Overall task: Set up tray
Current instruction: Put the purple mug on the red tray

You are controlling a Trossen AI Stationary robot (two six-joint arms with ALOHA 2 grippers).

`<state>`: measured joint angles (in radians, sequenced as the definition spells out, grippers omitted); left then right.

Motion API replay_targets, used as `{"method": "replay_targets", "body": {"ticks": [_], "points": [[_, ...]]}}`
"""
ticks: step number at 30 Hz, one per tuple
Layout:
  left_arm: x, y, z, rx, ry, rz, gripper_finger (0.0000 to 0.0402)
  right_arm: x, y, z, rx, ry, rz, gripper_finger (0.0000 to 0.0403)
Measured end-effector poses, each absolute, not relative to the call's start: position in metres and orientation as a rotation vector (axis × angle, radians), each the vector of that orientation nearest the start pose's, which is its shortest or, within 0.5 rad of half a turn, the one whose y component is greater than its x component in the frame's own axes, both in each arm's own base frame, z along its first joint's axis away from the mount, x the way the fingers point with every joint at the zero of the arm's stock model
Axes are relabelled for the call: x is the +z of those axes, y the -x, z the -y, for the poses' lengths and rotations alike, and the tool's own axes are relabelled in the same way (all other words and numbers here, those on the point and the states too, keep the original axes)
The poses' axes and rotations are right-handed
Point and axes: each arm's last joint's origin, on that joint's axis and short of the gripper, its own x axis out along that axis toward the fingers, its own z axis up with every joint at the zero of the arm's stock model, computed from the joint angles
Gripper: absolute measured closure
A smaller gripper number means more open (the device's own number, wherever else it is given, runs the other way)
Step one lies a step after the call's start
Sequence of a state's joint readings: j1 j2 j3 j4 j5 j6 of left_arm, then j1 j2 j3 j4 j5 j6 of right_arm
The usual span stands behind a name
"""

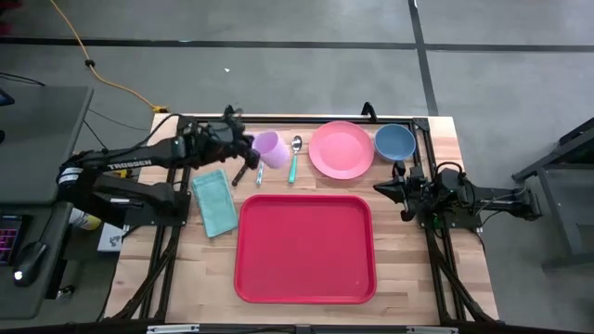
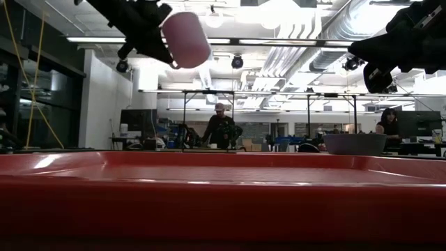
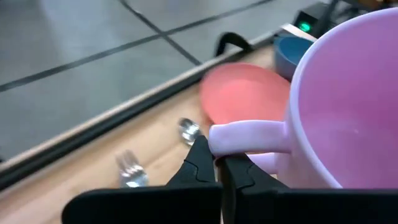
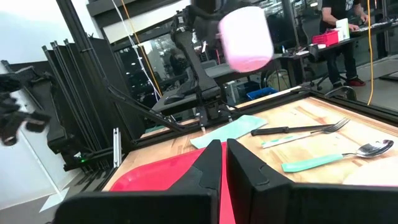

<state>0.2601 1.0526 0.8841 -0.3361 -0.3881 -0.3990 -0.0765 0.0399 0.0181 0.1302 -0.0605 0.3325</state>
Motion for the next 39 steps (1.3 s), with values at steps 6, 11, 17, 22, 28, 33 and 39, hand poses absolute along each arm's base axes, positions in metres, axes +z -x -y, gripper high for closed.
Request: {"method": "replay_targets", "body": {"ticks": [6, 11, 17, 22, 28, 33, 39], "points": [[0.297, -0.24, -0.029, 0.561, 0.328, -0.381, 0.0385, 0.179, -0.098, 0.006, 0.002, -0.325, 0.108, 0.0402], [0.281, -0.268, -0.002, 0.519, 0.336, -0.373, 0.0385, 0.179, -0.098, 0.006, 0.002, -0.325, 0.107, 0.0402], [0.267, -0.312, 0.012, 0.524, 0.311, -0.469, 0.0385, 0.179, -0.098, 0.006, 0.001, -0.325, 0.104, 0.0402], [0.284, -0.36, 0.015, 0.52, 0.17, -0.605, 0.0385, 0.179, -0.098, 0.006, 0.001, -0.33, 0.104, 0.0402], [0.29, -0.418, 0.021, 0.531, -0.016, -0.77, 0.0385, 0.178, -0.098, 0.006, 0.003, -0.332, 0.102, 0.0402], [0.269, -0.455, 0.032, 0.425, -0.093, -0.816, 0.0385, 0.178, -0.099, 0.006, 0.002, -0.333, 0.095, 0.0402], [0.223, -0.474, 0.04, 0.424, -0.187, -0.889, 0.0385, 0.178, -0.098, 0.006, 0.004, -0.333, 0.101, 0.0402]]}}
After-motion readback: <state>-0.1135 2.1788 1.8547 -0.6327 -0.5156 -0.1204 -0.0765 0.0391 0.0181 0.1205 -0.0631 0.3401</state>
